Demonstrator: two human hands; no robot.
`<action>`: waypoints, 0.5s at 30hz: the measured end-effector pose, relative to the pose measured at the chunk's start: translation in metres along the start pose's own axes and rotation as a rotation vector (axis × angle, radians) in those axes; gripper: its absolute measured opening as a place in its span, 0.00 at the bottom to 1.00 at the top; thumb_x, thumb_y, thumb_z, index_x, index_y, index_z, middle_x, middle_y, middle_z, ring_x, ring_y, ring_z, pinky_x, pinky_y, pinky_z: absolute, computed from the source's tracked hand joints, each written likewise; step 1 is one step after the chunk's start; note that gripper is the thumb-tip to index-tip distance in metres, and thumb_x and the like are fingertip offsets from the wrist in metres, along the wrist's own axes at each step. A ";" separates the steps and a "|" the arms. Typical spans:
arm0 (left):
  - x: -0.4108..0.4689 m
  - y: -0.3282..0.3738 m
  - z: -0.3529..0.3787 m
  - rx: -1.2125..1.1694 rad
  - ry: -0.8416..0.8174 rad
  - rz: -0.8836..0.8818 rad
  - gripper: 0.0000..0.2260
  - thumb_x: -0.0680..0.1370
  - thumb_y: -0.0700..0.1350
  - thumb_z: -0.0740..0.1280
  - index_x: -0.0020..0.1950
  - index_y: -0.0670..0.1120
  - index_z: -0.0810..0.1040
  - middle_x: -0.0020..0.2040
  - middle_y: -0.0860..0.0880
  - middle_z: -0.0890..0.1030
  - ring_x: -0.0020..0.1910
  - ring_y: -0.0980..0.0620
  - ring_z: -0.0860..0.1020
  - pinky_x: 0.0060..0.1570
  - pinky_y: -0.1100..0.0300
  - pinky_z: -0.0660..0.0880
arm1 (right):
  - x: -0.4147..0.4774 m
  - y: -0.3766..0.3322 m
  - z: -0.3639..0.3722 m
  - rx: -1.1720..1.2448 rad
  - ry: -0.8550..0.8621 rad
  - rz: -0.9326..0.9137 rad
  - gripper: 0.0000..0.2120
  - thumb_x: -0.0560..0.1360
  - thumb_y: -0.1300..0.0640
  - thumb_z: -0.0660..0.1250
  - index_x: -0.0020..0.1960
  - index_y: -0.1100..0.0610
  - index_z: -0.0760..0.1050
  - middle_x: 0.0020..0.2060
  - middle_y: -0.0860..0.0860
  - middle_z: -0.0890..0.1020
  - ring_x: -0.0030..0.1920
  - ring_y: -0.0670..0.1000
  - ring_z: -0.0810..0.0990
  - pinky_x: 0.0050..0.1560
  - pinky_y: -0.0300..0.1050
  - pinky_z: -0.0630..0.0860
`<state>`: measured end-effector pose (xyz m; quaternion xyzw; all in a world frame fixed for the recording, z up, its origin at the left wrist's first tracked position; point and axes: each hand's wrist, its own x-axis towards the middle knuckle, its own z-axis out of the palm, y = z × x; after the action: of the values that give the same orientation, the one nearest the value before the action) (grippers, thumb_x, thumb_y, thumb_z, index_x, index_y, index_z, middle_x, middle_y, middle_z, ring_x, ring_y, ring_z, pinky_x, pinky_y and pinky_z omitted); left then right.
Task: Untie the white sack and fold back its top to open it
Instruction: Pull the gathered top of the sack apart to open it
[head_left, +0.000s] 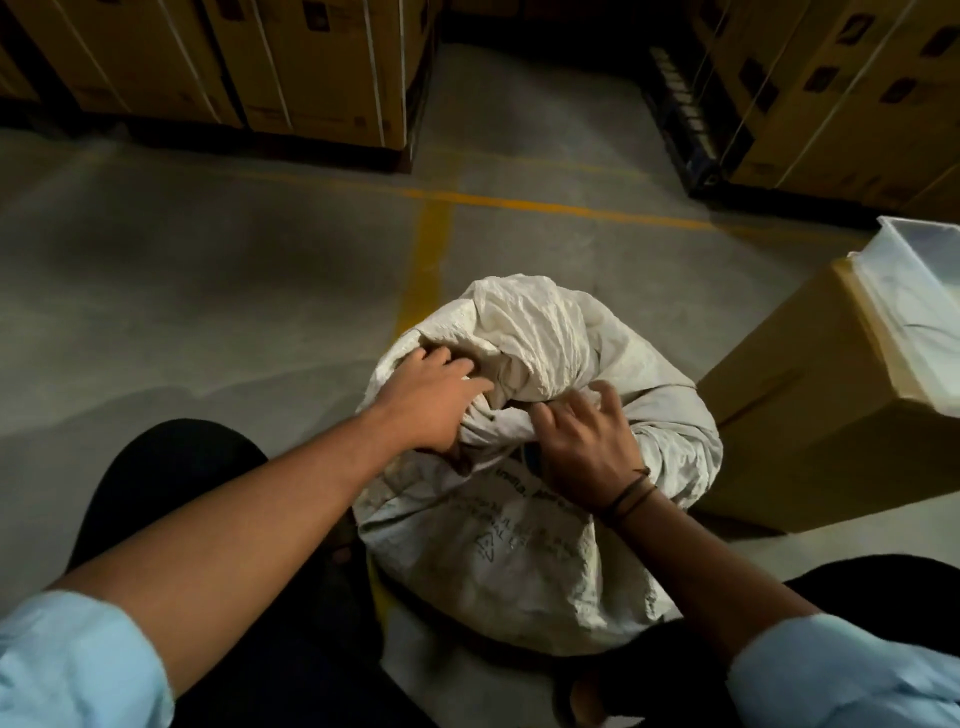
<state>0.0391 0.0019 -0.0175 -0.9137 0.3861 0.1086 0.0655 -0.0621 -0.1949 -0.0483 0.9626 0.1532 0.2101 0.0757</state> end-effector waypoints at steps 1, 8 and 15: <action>-0.002 -0.005 -0.003 -0.033 0.015 0.051 0.48 0.61 0.74 0.72 0.77 0.62 0.61 0.77 0.52 0.65 0.71 0.45 0.64 0.70 0.47 0.62 | 0.002 0.003 -0.004 0.000 0.029 -0.001 0.08 0.75 0.54 0.63 0.49 0.57 0.78 0.37 0.53 0.83 0.41 0.58 0.81 0.54 0.59 0.72; -0.004 0.001 0.002 -0.122 0.210 0.088 0.37 0.62 0.68 0.73 0.67 0.54 0.74 0.62 0.53 0.76 0.63 0.50 0.73 0.61 0.54 0.72 | 0.019 0.019 -0.014 -0.005 0.023 0.035 0.09 0.71 0.60 0.66 0.50 0.60 0.78 0.52 0.56 0.84 0.52 0.61 0.80 0.47 0.55 0.72; 0.003 -0.002 -0.021 -0.051 0.557 0.013 0.22 0.69 0.39 0.64 0.61 0.54 0.82 0.53 0.55 0.85 0.52 0.50 0.81 0.51 0.53 0.77 | 0.035 0.007 -0.012 0.318 -0.054 0.127 0.18 0.72 0.64 0.63 0.61 0.63 0.70 0.75 0.62 0.62 0.64 0.63 0.73 0.58 0.54 0.78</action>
<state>0.0459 -0.0033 0.0023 -0.9073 0.3920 -0.1364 -0.0669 -0.0353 -0.1893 -0.0232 0.9755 0.1211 0.1615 -0.0871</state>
